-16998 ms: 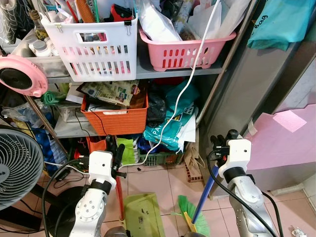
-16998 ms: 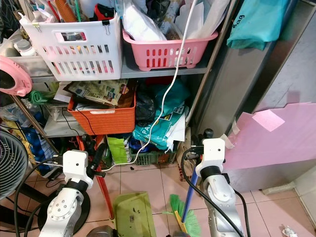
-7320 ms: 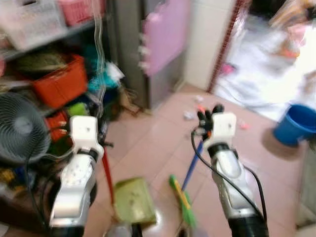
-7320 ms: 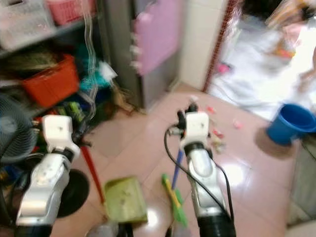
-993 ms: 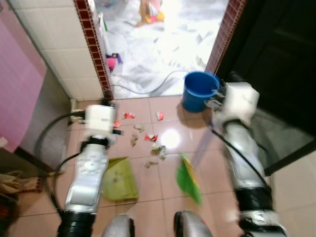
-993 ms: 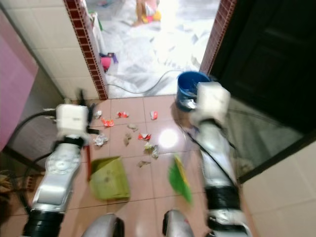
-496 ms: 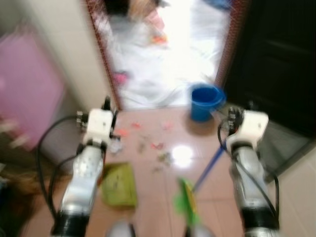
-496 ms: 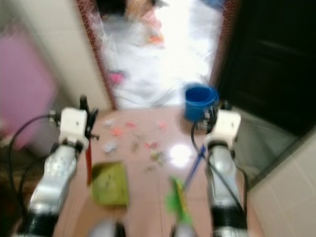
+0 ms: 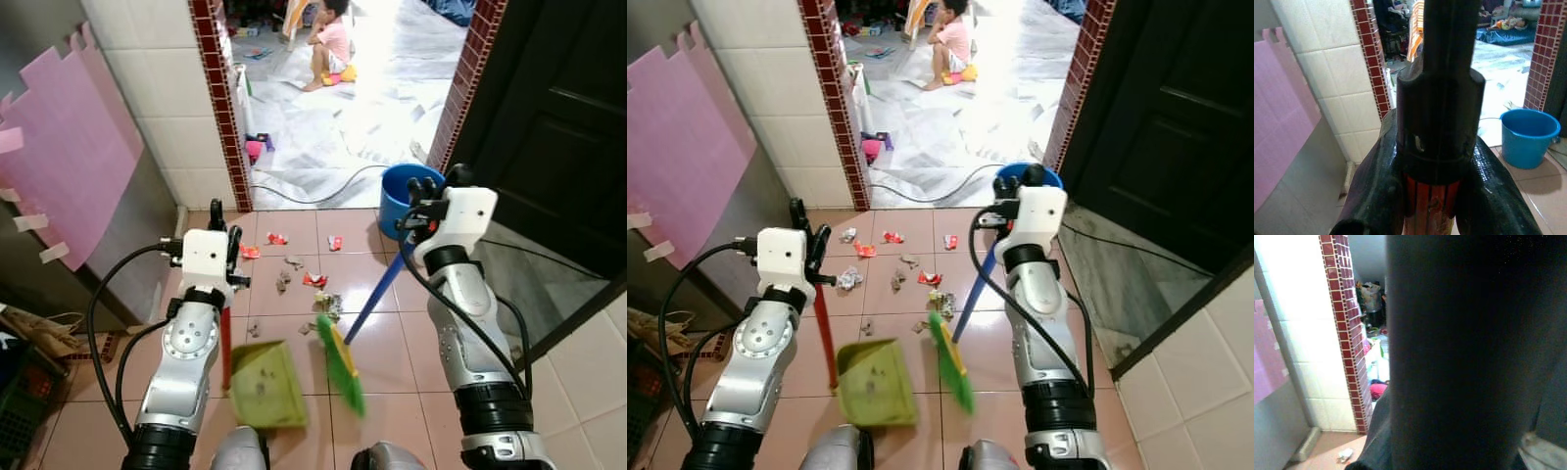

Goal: Sweep floor

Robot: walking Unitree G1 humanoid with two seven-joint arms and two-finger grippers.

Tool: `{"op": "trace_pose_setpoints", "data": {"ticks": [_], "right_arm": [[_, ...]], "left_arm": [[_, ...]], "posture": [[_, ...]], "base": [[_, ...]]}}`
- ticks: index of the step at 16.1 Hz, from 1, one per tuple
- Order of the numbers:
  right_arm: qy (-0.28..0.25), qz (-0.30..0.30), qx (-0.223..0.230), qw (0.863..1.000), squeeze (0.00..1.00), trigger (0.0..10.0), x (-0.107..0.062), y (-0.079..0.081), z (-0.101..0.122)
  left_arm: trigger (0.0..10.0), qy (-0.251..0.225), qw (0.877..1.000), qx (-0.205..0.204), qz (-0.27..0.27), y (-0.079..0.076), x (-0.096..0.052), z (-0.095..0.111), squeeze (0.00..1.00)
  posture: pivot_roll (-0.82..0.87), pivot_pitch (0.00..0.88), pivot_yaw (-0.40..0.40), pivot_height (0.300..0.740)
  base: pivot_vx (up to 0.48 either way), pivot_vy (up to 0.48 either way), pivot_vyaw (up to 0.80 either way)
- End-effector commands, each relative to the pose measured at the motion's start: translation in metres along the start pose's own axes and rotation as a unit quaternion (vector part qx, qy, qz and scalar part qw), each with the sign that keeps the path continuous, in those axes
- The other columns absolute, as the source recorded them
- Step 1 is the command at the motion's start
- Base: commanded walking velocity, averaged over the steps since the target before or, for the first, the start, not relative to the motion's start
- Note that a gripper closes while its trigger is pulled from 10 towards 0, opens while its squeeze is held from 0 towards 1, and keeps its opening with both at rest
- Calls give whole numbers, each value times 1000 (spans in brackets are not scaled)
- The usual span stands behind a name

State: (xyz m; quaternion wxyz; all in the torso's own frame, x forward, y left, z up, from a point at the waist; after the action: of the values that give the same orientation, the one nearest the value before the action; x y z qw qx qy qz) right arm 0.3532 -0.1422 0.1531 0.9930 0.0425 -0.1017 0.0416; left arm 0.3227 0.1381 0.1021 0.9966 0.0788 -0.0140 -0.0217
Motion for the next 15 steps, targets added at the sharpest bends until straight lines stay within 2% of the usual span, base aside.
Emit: {"op": "trace_pose_setpoints", "data": {"ticks": [1, 5, 7, 10, 12, 15], "right_arm": [[-35, -14, -21, 999, 0, 10000, 4, -7, 17], [-45, -47, -54, 996, 0, 10000, 3, -17, 19], [-42, -58, -60, 996, 0, 10000, 0, -20, 15], [-26, -85, -62, 994, 0, 10000, -3, -24, 8], [-25, -65, -55, 996, 0, 10000, -7, -20, 8], [-24, -64, -33, 997, 0, 10000, -3, -22, 8]], "left_arm": [[10000, -32, 999, 6, 20, 10, 2, 15, 0], [10000, -23, 1000, 9, 14, 13, 1, 10, 0], [10000, -21, 1000, 9, -4, 9, 5, 11, 0], [10000, -24, 999, 10, -25, 1, 7, 13, 0], [10000, -17, 999, 0, -35, -4, 8, 11, 0], [10000, -17, 999, -6, -31, -4, 10, 11, 0]], "posture": [[7, 0, 13, 740], [5, 0, 32, 740], [6, 0, 43, 740], [-3, 0, 60, 740], [-17, 0, 68, 740], [-19, 0, 64, 740]], "base": [[0, 0, 0], [0, 0, 0], [0, 0, 0], [0, 0, 0], [0, 0, 0], [0, 0, 0]]}}
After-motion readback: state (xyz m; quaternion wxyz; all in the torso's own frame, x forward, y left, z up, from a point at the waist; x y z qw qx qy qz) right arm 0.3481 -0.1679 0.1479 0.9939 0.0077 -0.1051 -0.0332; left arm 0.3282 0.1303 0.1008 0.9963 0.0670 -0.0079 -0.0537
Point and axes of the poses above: a point about 5 cm out from each wrist's last joint towards the gripper, its own x axis pointing out of the wrist towards the gripper, its own z axis along the axis of the wrist's last joint, y = z × x, the point moved 4 cm from there along x, pointing out of the wrist towards the gripper, and after that the axes turned 2 degrees about x, right-handed, at the moved point
